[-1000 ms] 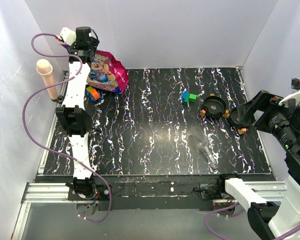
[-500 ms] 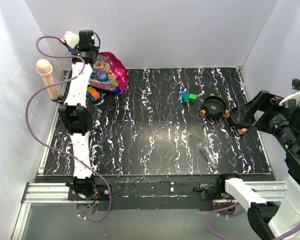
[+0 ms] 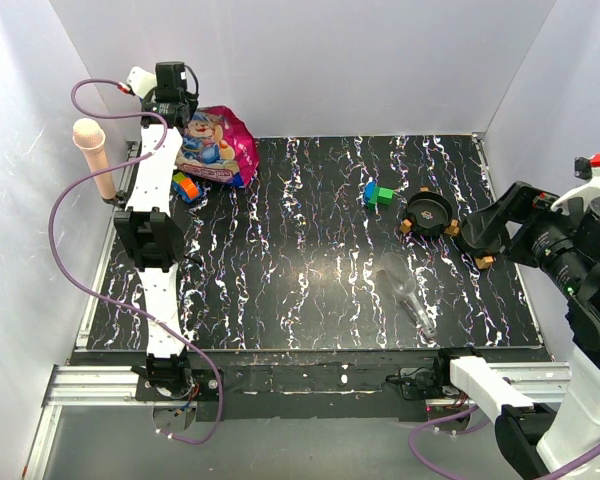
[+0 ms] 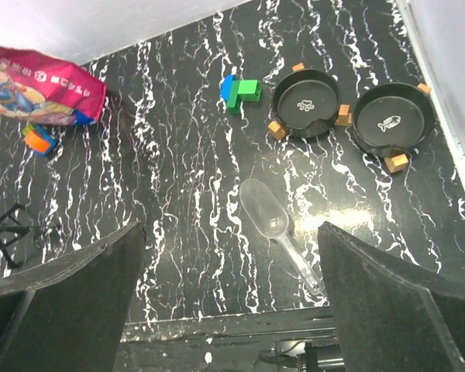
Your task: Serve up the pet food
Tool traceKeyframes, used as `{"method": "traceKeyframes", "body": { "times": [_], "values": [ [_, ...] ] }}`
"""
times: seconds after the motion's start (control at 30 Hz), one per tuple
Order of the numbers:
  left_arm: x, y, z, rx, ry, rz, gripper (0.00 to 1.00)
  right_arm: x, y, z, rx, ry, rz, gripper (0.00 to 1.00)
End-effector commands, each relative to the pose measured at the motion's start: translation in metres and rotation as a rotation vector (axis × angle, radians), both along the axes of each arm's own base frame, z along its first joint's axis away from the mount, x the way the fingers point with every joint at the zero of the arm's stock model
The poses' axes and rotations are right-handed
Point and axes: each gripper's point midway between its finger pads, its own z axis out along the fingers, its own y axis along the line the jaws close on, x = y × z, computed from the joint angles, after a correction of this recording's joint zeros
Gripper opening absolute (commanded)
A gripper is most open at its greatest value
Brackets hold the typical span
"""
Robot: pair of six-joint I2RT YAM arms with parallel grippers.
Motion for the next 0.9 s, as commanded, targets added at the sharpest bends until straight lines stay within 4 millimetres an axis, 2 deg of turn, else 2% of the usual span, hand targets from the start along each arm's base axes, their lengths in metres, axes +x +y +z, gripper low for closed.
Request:
{"method": "traceKeyframes", "body": {
  "times": [0.0,0.13,0.3,0.43,0.47,0.53,0.6,0.7,0.77,0.87],
  "values": [
    [-0.055,-0.098,0.08,-0.136,-0.082,-0.258,0.0,0.0,0.013,-0.02,0.013,0.089,0.076,0.99],
    [-0.097,-0.13,0.083,-0.151,-0.029,-0.341,0.0,0.004,0.025,-0.034,0.013,0.154,0.154,0.99],
    [-0.16,-0.163,0.084,-0.206,0.015,-0.443,0.0,0.012,0.046,-0.048,0.069,0.203,0.257,0.99],
    [-0.212,-0.176,0.08,-0.254,0.042,-0.515,0.0,0.018,0.066,-0.058,0.142,0.226,0.343,0.98],
    [-0.229,-0.176,0.089,-0.263,0.028,-0.534,0.0,0.02,0.07,-0.061,0.155,0.233,0.357,0.98],
    [-0.254,-0.184,0.082,-0.29,0.048,-0.575,0.0,0.025,0.075,-0.065,0.171,0.241,0.379,0.97],
    [-0.276,-0.192,0.085,-0.32,0.052,-0.643,0.0,0.029,0.083,-0.068,0.188,0.251,0.412,0.96],
    [-0.3,-0.197,0.085,-0.323,0.055,-0.722,0.0,0.032,0.101,-0.07,0.189,0.269,0.48,0.95],
    [-0.308,-0.201,0.084,-0.304,0.059,-0.785,0.0,0.032,0.117,-0.072,0.179,0.282,0.54,0.95],
    [-0.319,-0.218,0.082,-0.313,0.089,-0.922,0.0,0.031,0.142,-0.076,0.172,0.298,0.617,0.95]
  ]
}}
